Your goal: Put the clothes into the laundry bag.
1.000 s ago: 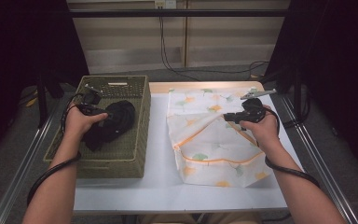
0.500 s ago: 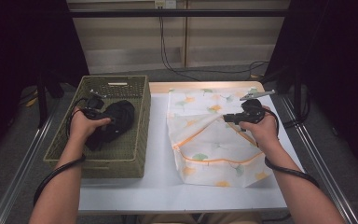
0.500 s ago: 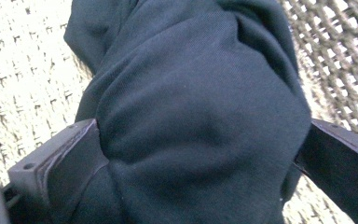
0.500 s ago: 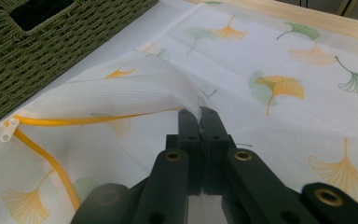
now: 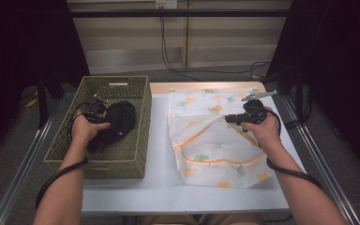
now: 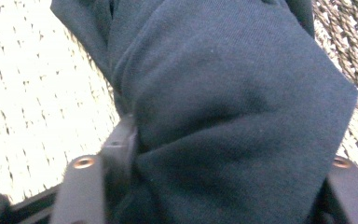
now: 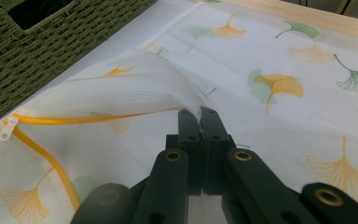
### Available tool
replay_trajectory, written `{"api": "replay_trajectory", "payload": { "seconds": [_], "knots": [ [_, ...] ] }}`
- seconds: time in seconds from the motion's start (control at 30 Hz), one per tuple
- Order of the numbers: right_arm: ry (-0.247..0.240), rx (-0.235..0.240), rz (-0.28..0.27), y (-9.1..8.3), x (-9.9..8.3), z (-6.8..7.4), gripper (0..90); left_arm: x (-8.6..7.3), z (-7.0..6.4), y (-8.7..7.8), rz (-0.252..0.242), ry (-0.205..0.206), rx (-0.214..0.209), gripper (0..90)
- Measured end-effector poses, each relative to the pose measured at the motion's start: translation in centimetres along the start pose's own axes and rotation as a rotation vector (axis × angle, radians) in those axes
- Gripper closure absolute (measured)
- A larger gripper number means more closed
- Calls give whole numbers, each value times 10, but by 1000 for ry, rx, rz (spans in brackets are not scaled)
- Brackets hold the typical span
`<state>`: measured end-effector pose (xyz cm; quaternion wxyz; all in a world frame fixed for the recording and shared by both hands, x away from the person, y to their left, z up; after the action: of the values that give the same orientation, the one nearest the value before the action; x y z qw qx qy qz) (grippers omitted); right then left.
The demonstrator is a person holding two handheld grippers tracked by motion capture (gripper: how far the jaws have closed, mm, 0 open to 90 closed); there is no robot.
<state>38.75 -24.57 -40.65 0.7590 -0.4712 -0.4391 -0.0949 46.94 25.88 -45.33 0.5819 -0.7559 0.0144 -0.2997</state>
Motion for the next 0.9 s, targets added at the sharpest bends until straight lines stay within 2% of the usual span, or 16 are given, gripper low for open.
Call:
{"api": "replay_trajectory", "payload": {
  "seconds": [0.07,0.1,0.13,0.2,0.23,0.27,0.3,0.33,0.43,0.53,0.6,0.67,0.73,0.77,0.8,0.9],
  "knots": [
    [-1,3,1,1,-1,0,900,0,-4,-2,23,-19,-3,463],
    [0,3,2,1,-1,0,900,0,-10,-1,9,-61,-2,471],
    [-2,3,1,1,-2,0,900,0,-10,-4,49,-29,-15,474],
    [4,-1,4,0,-3,-1,900,-2,-18,-5,73,-45,-53,472],
    [4,-1,4,0,-3,-1,900,-2,-22,-5,62,-58,-54,472],
    [4,2,5,0,-3,-1,900,-3,-22,-6,70,-36,-54,461],
    [6,0,7,0,-4,-2,900,-4,-23,-6,63,-25,-60,382],
    [6,0,7,0,-4,-2,900,-3,-23,-7,62,-37,-69,382],
    [8,1,5,0,-4,-1,899,-2,-20,-9,15,-56,-94,245],
    [1,2,-1,0,-2,0,899,0,-16,-14,-14,-38,-85,124],
    [2,1,-1,0,-2,0,899,2,-15,-16,-31,-20,-59,103],
    [8,-2,-1,-1,-1,0,899,3,-14,-16,-30,-1,-59,85],
    [7,-2,-1,-1,-1,-1,899,3,-15,-11,-19,-16,-77,76],
    [8,-1,-2,0,-1,0,899,3,-15,-8,-13,-4,-75,60],
    [8,-1,-2,0,-1,0,899,3,-16,-4,-28,-17,-71,60],
    [2,1,-1,0,-1,0,899,3,-17,3,-1,13,-85,54]
  ]
}}
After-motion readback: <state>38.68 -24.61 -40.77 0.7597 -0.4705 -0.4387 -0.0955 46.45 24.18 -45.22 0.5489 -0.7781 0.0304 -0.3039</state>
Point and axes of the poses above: each handheld gripper's, and its own axes: y roughly forward along the jaws, x roughly out of its top, z roughly to its left, the point moved 2 cm from there along y, roughly forward along the jaws
